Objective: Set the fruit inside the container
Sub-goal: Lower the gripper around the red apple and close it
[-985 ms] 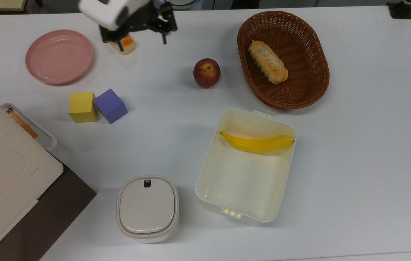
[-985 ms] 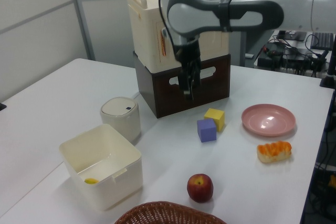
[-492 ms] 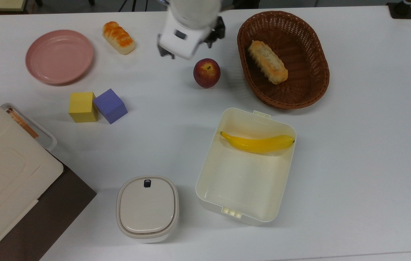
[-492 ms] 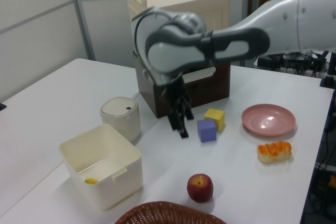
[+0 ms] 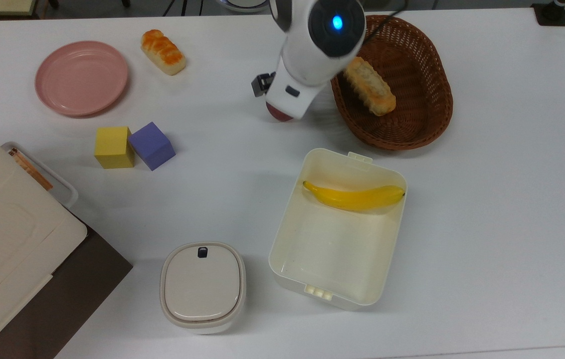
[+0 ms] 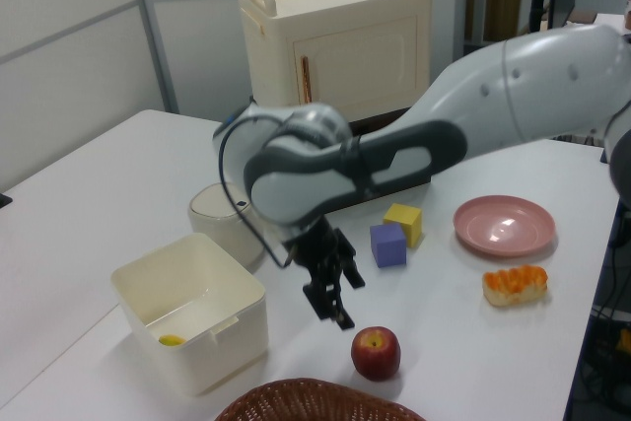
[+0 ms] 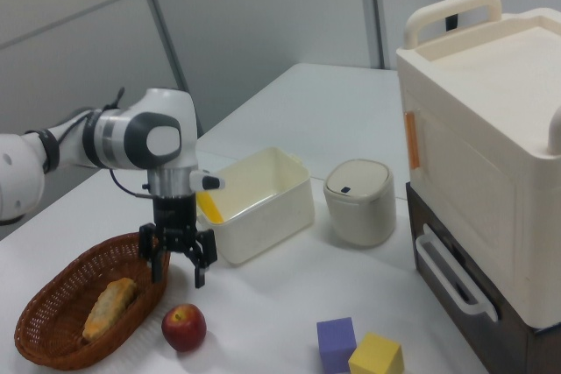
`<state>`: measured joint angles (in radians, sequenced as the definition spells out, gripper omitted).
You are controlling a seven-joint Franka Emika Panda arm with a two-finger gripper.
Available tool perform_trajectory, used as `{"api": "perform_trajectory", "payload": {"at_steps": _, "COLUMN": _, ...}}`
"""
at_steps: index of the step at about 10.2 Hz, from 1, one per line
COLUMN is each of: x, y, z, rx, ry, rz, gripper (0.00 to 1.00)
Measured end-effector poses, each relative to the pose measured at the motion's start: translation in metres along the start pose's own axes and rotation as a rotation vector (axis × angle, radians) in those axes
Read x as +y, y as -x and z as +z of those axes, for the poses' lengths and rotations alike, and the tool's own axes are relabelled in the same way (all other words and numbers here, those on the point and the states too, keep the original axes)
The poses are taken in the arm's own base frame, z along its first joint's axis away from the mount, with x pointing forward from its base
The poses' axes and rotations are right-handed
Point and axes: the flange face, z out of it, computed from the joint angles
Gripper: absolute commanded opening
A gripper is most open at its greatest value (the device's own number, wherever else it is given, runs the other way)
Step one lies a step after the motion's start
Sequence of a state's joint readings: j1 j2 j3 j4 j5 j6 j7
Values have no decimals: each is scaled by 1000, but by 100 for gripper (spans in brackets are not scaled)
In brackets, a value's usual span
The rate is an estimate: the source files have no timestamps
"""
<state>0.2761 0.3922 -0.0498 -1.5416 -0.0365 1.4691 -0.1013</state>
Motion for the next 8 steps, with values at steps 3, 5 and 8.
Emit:
{"api": "perform_trajectory", "payload": {"at_steps": 3, "x": -6, "y": -30, "z": 53, "rx": -101, "ry": 1, "rz": 1, "gripper": 100}}
{"api": "perform_trajectory", "payload": {"at_steps": 5, "x": -11, "y": -36, "z": 70, "rx": -135, "ry": 8, "rz": -8, "gripper": 95}}
{"api": "perform_trajectory", "payload": {"at_steps": 8, "x": -23, "y": -36, "z": 86, "rx": -170, "ry": 36, "rz": -27, "gripper": 14}}
